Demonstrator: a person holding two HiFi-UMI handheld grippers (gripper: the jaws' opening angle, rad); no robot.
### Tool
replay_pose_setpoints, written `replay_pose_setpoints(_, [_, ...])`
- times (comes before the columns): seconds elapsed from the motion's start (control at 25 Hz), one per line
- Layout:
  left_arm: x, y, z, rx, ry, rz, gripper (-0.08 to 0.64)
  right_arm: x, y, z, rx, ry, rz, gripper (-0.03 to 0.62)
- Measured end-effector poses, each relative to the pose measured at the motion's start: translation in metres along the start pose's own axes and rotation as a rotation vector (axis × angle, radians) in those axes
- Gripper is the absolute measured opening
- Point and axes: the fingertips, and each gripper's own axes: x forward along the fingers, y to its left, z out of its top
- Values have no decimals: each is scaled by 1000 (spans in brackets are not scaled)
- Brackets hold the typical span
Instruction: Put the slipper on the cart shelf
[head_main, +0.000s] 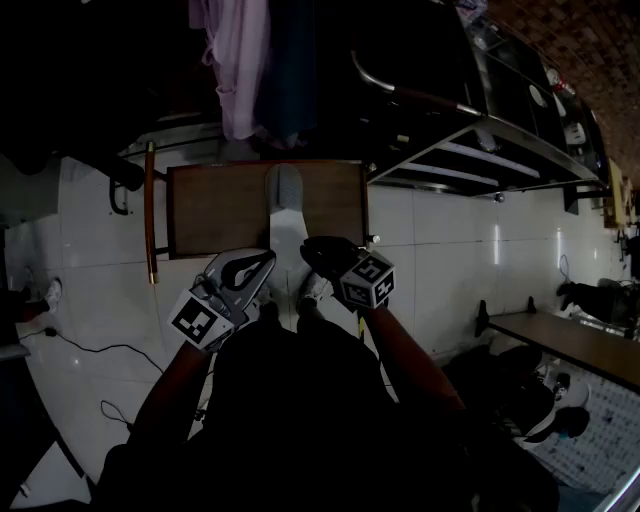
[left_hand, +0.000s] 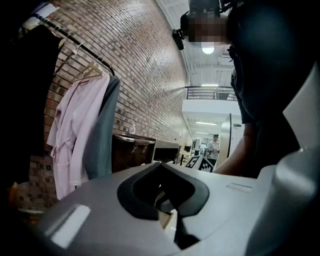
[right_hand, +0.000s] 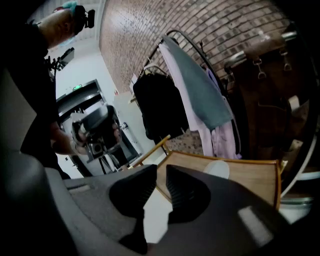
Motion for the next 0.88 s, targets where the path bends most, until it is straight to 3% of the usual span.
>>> replay_pose_setpoints(0.12, [6, 6, -2, 9, -22, -21, 2, 17, -22, -25, 63, 55, -13, 94])
replay_pose_setpoints(0.32, [11, 21, -16, -29, 12, -9, 2, 43, -71, -76, 219, 136, -75, 169])
replay_pose_setpoints(0.56, [14, 32, -26, -63, 27, -14, 2, 57, -127, -135, 414, 222, -193, 235])
replay_pose_setpoints(0.88, [6, 46, -41, -100, 49, 29, 2, 83, -134, -172, 625, 313, -105, 244])
